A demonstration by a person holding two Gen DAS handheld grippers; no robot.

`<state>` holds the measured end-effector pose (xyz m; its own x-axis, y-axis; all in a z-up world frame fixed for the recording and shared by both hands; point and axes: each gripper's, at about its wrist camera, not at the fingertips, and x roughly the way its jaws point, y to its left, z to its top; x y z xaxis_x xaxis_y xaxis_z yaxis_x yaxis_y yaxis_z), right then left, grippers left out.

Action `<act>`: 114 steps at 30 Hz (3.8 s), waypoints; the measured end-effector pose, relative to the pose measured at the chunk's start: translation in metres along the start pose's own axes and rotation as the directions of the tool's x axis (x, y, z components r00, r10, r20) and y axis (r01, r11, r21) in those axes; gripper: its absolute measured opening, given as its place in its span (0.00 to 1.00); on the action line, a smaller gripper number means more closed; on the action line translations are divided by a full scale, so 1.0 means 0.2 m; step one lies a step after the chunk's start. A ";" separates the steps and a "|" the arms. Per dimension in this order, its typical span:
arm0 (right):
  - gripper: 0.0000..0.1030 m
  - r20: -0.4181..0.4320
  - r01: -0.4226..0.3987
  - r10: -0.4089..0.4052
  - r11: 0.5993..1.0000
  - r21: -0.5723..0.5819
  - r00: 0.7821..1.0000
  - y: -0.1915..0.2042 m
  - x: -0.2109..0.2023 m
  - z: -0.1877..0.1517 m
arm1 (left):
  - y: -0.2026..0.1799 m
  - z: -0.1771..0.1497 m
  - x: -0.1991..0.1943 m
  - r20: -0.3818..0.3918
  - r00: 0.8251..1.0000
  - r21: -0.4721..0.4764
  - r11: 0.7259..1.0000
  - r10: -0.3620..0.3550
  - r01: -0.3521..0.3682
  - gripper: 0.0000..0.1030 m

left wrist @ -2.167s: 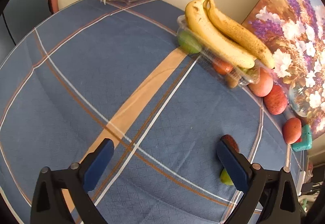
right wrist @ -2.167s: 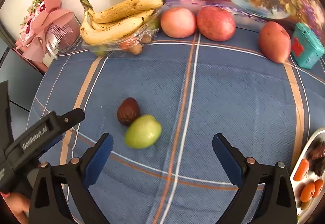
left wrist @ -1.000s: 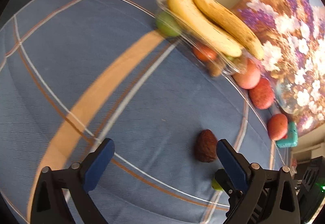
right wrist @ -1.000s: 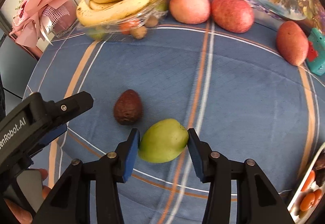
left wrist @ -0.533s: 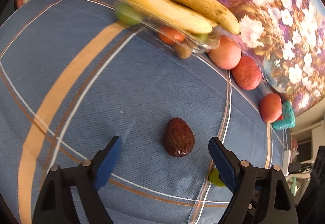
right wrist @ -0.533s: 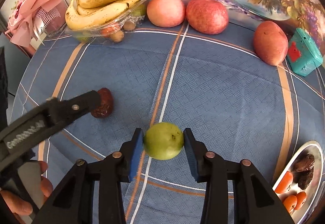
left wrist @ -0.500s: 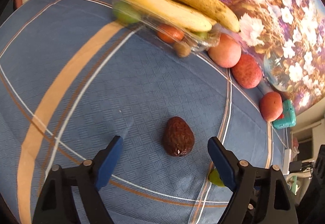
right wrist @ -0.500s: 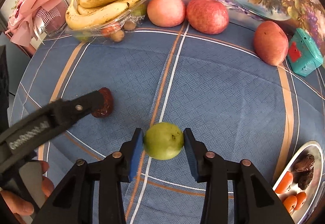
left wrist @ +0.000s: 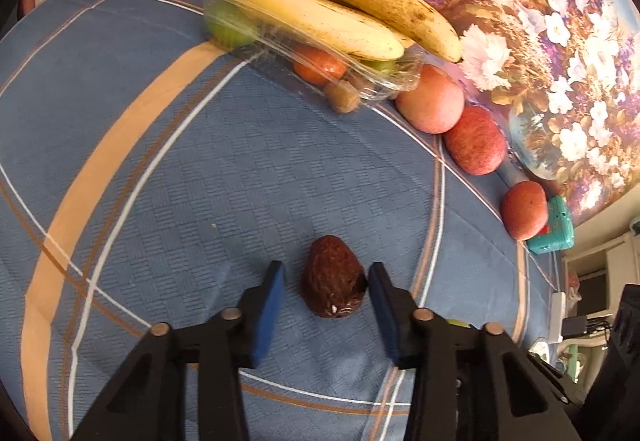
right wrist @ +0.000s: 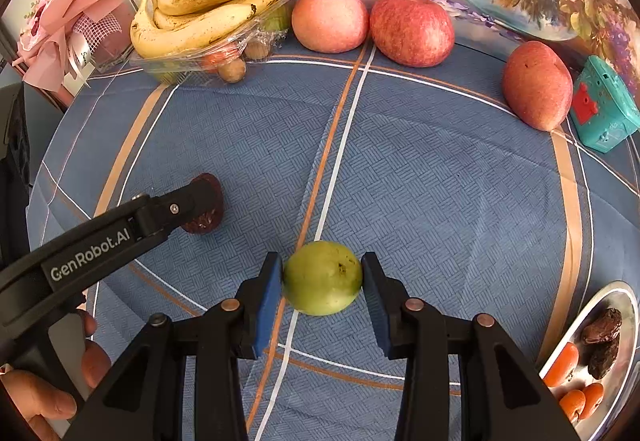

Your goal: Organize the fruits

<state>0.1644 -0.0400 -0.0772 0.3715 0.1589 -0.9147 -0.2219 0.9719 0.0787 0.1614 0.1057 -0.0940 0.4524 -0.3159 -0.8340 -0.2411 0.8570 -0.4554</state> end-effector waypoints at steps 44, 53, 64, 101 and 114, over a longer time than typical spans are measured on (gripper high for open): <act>0.41 0.074 0.035 -0.037 0.999 0.028 0.997 0.05 -0.28 -0.24 | -0.07 -0.12 -0.29 0.001 1.000 0.015 1.000 0.018 -0.018 0.35; 0.41 0.124 0.063 -0.070 0.996 0.060 0.990 0.02 -0.42 -0.41 | -0.09 -0.19 -0.34 0.007 1.000 0.001 1.000 -0.004 0.004 0.35; 0.41 0.171 0.056 -0.080 0.989 0.140 0.982 -0.14 -0.52 -0.50 | -0.17 -0.30 -0.35 -0.001 1.000 0.028 0.999 0.024 -0.024 0.35; 0.39 0.205 -0.166 0.135 0.975 0.144 0.969 -0.28 -0.46 -0.45 | -0.16 -0.31 -0.42 0.086 0.986 0.023 0.990 0.140 -0.143 0.35; 0.49 0.143 -0.222 0.214 0.974 0.047 0.966 0.11 -0.11 -0.08 | 0.22 -0.12 -0.40 0.136 0.975 -0.170 0.974 0.176 -0.152 0.35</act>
<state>0.1376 -0.0248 -0.0622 0.4403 0.3860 -0.8106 -0.2559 0.9194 0.2988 0.0931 0.1592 -0.0550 0.5152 -0.1022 -0.8510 -0.4492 0.8134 -0.3696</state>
